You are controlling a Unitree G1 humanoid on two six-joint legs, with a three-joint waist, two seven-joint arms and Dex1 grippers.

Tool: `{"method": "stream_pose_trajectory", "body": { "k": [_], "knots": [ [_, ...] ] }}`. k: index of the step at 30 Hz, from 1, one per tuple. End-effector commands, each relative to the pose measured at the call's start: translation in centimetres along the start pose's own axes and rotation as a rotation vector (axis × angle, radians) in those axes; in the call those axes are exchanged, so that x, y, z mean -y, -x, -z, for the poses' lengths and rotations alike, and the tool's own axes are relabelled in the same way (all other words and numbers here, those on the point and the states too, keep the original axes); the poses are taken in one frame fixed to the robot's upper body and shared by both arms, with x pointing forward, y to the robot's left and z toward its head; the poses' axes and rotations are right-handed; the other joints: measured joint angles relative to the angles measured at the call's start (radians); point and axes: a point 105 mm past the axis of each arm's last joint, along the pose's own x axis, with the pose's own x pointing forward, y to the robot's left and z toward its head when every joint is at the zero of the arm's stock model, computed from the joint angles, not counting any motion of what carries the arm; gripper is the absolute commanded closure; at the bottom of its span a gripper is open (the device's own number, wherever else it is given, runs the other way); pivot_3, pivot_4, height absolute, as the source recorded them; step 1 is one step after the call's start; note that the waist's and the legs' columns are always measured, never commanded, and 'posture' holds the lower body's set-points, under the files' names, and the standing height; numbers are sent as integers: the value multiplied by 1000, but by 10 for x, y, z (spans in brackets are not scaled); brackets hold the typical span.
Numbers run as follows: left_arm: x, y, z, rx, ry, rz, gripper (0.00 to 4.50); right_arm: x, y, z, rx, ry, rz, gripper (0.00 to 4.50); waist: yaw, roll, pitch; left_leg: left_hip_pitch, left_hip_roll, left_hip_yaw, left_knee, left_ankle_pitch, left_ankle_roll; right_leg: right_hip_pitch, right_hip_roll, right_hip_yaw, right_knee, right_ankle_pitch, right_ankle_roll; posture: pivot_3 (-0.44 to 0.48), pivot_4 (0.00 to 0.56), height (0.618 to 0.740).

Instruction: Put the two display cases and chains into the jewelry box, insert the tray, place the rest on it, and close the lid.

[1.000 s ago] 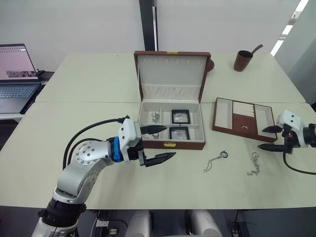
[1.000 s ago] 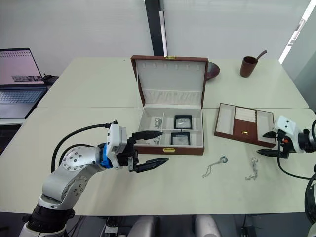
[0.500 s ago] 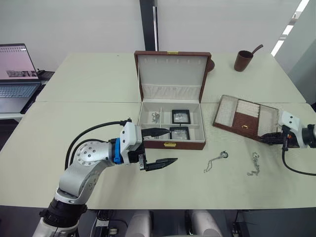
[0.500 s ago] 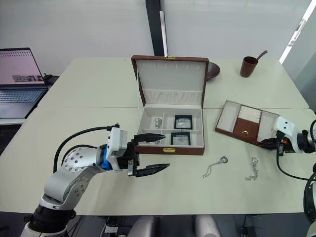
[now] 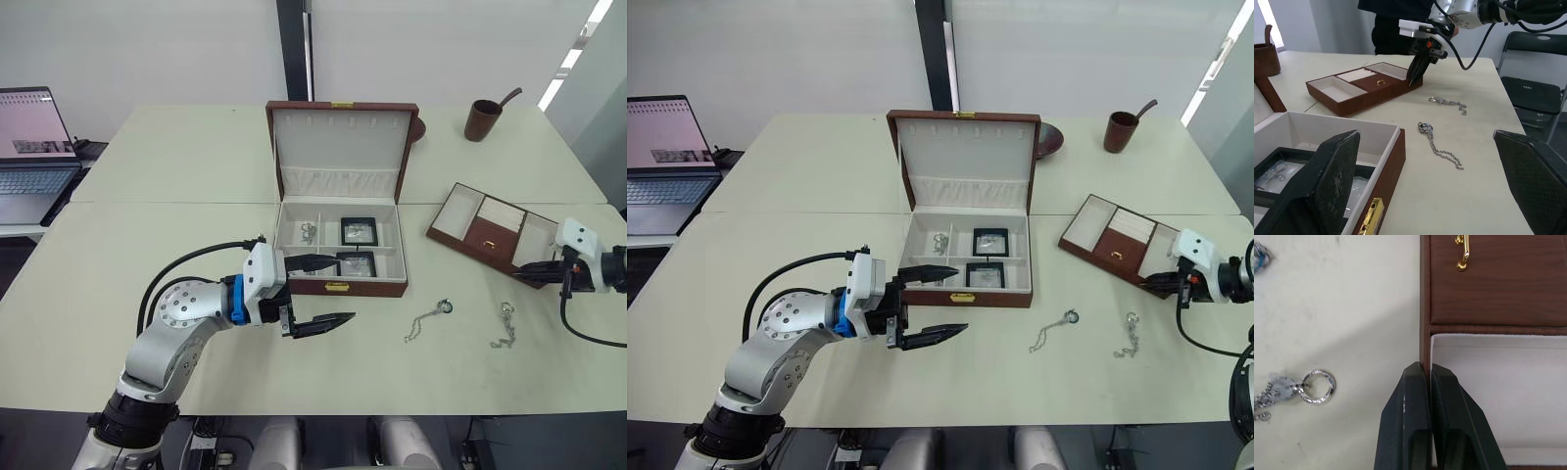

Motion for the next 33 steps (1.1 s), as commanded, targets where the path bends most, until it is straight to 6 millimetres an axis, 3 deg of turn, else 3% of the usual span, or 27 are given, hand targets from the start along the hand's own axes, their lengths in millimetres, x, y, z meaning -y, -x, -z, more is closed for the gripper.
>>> {"method": "stream_pose_trajectory", "body": {
  "k": [1,5,9,18,29,33],
  "knots": [
    [-1,2,-5,24,-21,-33,0,6,29,-19,65,62,63,4495,1,1,0,0,0,0,0,0,0,0,0,0,0,0,0,0,150,740],
    [-2,7,-3,31,-6,-86,0,-5,39,-22,66,88,52,4495,2,1,0,-1,0,-1,0,0,0,0,-1,0,0,0,0,0,150,740],
    [-1,20,2,23,25,-162,0,-32,48,-29,42,117,5,4495,4,2,0,-1,1,-2,0,0,0,0,-1,-1,0,0,0,0,150,740],
    [-1,39,7,3,48,-262,0,-94,46,-68,33,197,-151,4495,2,4,-1,0,0,-1,0,0,0,0,1,-1,0,0,0,0,150,740],
    [4,61,11,-2,67,-451,0,-119,28,-106,99,296,-239,4495,3,2,0,0,1,-2,0,0,0,0,1,-1,-1,0,0,0,150,740],
    [8,73,15,-13,82,-545,0,-124,4,-123,132,351,-278,4495,-1,0,1,0,1,-1,0,0,0,0,1,-1,-1,0,0,0,150,740]
  ]
}}
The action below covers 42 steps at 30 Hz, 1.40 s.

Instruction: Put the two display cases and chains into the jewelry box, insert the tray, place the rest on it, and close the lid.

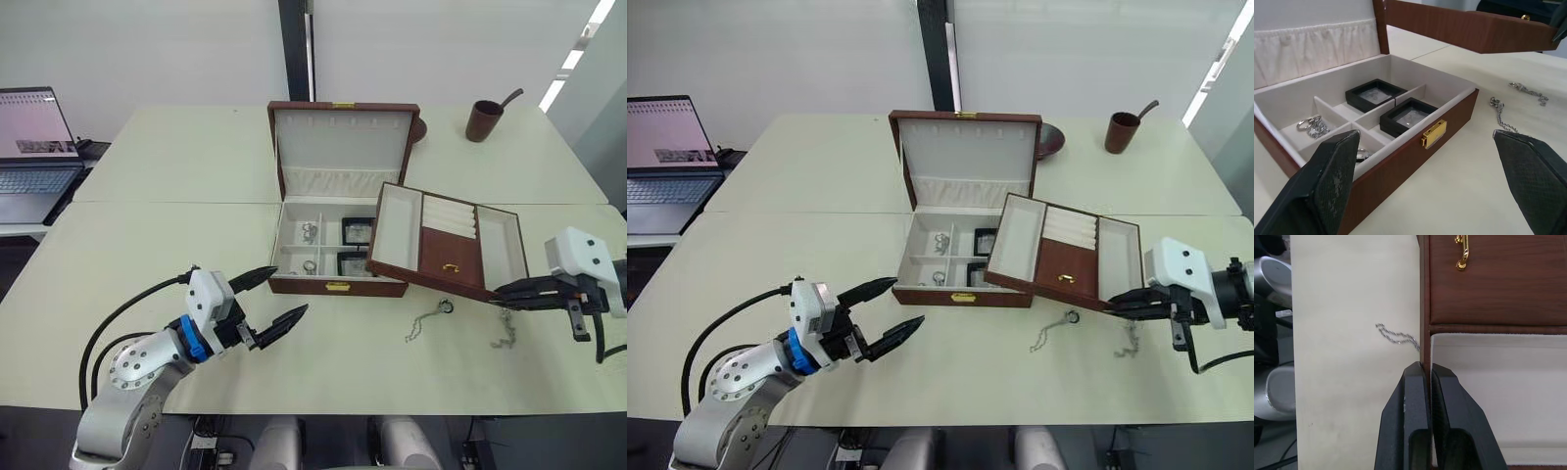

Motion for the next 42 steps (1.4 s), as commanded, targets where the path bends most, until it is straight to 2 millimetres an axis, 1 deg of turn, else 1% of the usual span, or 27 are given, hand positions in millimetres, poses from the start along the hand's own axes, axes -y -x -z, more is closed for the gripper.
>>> {"method": "stream_pose_trajectory", "body": {
  "k": [1,9,14,22,25,29,33,38,42],
  "knots": [
    [-1,9,-13,51,-43,-69,0,5,-17,-15,25,78,-20,4495,0,-1,0,0,0,0,0,0,0,0,0,0,0,0,0,0,150,740],
    [0,27,-5,35,-35,-184,0,23,-57,-32,63,148,-49,4495,6,-3,1,-1,0,-1,0,0,0,0,-2,-1,-1,0,0,0,150,740],
    [-1,36,-2,26,-41,-232,0,30,-75,-45,55,188,-46,4495,6,-2,1,-1,0,-1,0,0,0,0,-1,-2,-1,0,0,0,150,740],
    [-2,38,-4,40,-40,-259,0,40,-89,-56,-19,217,-54,4495,5,-2,1,-1,0,-2,0,0,0,-1,-2,-2,-1,0,0,0,150,740],
    [-1,36,-5,50,-34,-263,0,45,-99,-63,-56,181,-46,4495,5,-2,1,-1,0,-3,0,0,0,-1,-2,-2,-1,0,0,0,150,740],
    [1,34,-6,53,-27,-269,0,43,-106,-69,-79,123,-54,4495,4,-2,1,-1,0,-4,-1,0,0,-2,-2,-2,0,0,-1,0,150,740],
    [2,30,-8,59,-26,-271,0,45,-111,-70,-92,81,-41,4495,4,-2,1,-2,0,-5,-1,0,0,-2,-2,-2,0,0,-1,0,150,740],
    [1,28,-10,66,-25,-278,0,47,-114,-70,-112,79,-29,4495,4,-2,1,-2,0,-5,0,0,0,-2,-1,-2,0,0,-1,0,150,740],
    [1,27,-11,67,-27,-279,0,41,-113,-66,-129,95,-56,4495,4,-2,1,-2,0,-5,-1,0,0,-2,-2,-2,0,0,-1,0,150,740]
  ]
}}
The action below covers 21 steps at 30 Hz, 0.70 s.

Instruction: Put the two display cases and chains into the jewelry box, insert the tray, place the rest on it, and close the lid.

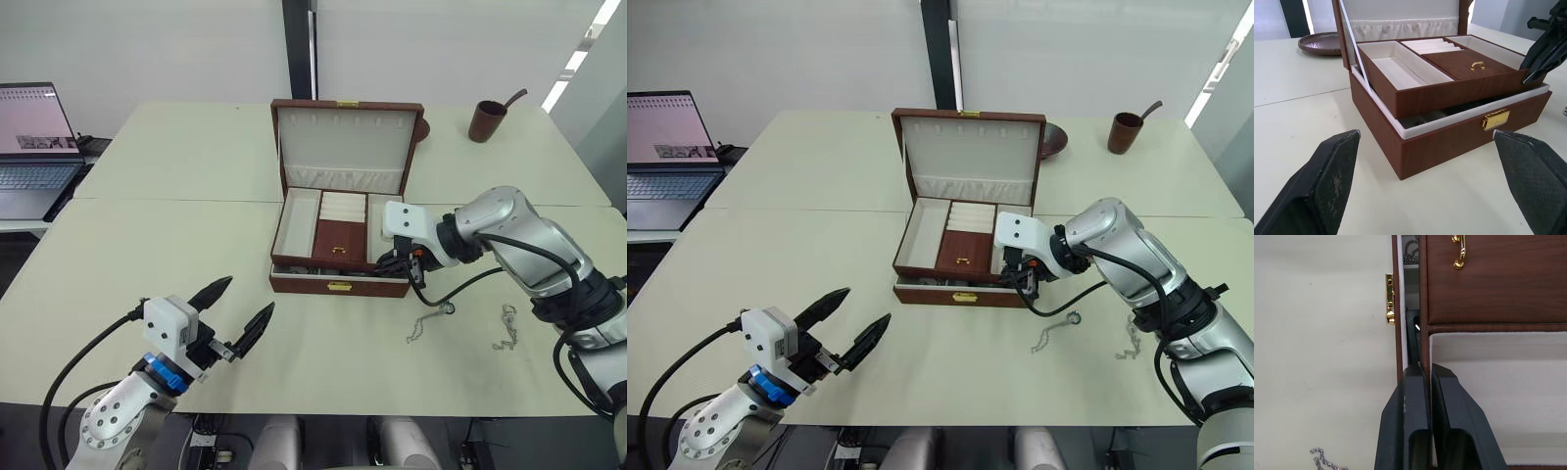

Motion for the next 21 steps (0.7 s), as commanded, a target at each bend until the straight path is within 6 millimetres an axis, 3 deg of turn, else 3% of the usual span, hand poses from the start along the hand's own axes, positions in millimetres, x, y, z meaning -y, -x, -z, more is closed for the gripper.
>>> {"method": "stream_pose_trajectory", "body": {
  "k": [1,21],
  "knots": [
    [6,-2,-12,39,-22,17,0,-4,7,-7,-3,65,-2,4495,0,0,0,0,0,0,0,0,0,0,0,0,0,0,0,0,150,740],
    [8,-8,-15,44,-17,23,0,-6,2,-5,-6,82,-7,4495,0,0,0,0,0,0,0,0,0,-1,0,0,0,0,0,0,150,740]
  ]
}}
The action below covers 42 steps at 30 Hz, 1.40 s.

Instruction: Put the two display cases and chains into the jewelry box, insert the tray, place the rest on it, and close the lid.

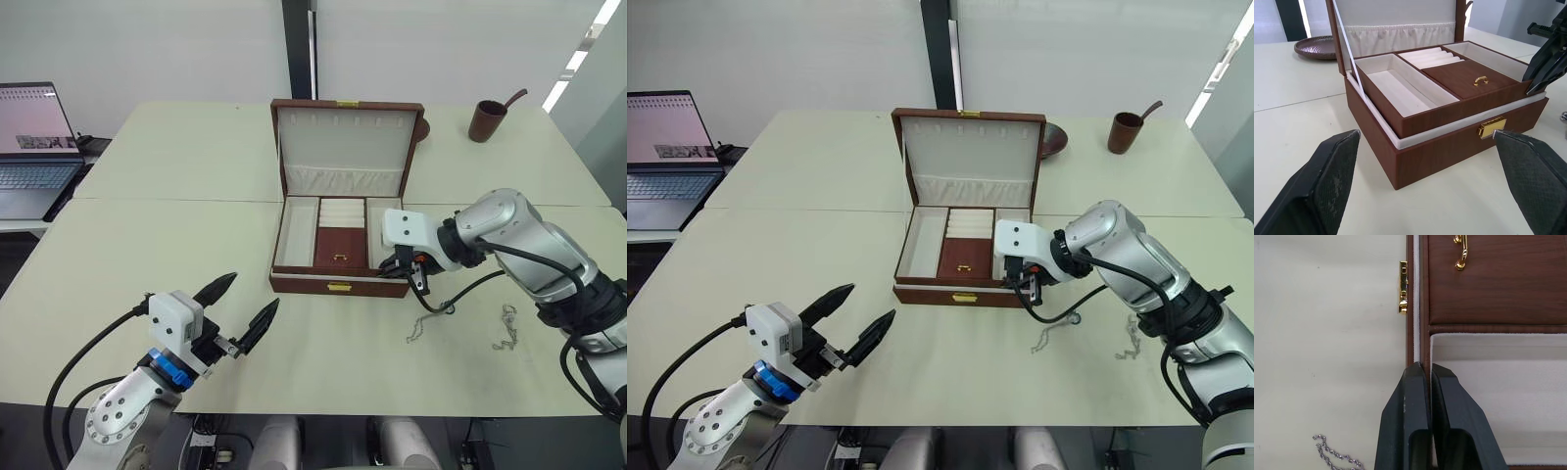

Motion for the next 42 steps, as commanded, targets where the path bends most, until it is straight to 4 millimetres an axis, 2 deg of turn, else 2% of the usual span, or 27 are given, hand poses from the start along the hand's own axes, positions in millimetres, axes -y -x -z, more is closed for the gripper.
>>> {"method": "stream_pose_trajectory", "body": {
  "k": [1,5,11,14,19,20,22,25,35,42],
  "knots": [
    [5,-2,-12,41,-24,17,0,2,2,-7,27,28,15,4495,0,0,0,0,0,0,0,0,0,0,0,0,0,0,0,0,150,740],
    [6,-2,-12,40,-23,18,0,4,2,-7,40,27,19,4495,0,0,0,0,0,0,0,0,0,0,0,0,0,0,0,0,150,740],
    [4,-1,-14,44,-22,20,0,8,10,-13,100,5,26,2961,0,0,0,-1,0,0,0,0,0,-1,0,0,0,0,0,0,150,740],
    [1,-2,-14,44,-25,23,0,16,22,-24,225,-42,53,2172,0,0,0,-1,0,0,0,0,0,-1,0,0,0,0,0,0,150,740],
    [0,-5,-15,49,-24,37,0,29,27,-40,449,-110,119,632,0,0,0,-1,0,0,0,0,0,-1,0,0,0,0,0,0,150,740],
    [0,-6,-15,50,-24,40,0,33,25,-38,466,-113,144,631,0,0,0,-1,0,0,0,0,0,-1,1,0,0,0,0,0,150,740],
    [0,-8,-15,51,-25,46,0,38,17,-35,510,-117,179,849,-1,0,0,-1,0,1,0,0,0,-1,1,0,0,0,0,0,150,740],
    [-1,-9,-15,52,-27,52,0,40,10,-37,579,-123,195,1859,-1,0,0,-1,0,1,0,0,0,-2,1,1,0,0,0,0,150,740],
    [-5,-4,-15,44,-34,59,0,36,-24,-31,601,-160,170,4471,-3,0,0,-2,0,0,-1,0,0,-3,1,1,1,0,0,0,150,740],
    [-4,-10,-13,49,-33,74,0,28,-46,-7,528,-191,153,4471,-3,0,0,-2,0,1,0,0,0,-3,1,1,1,0,0,0,150,740]
  ]
}}
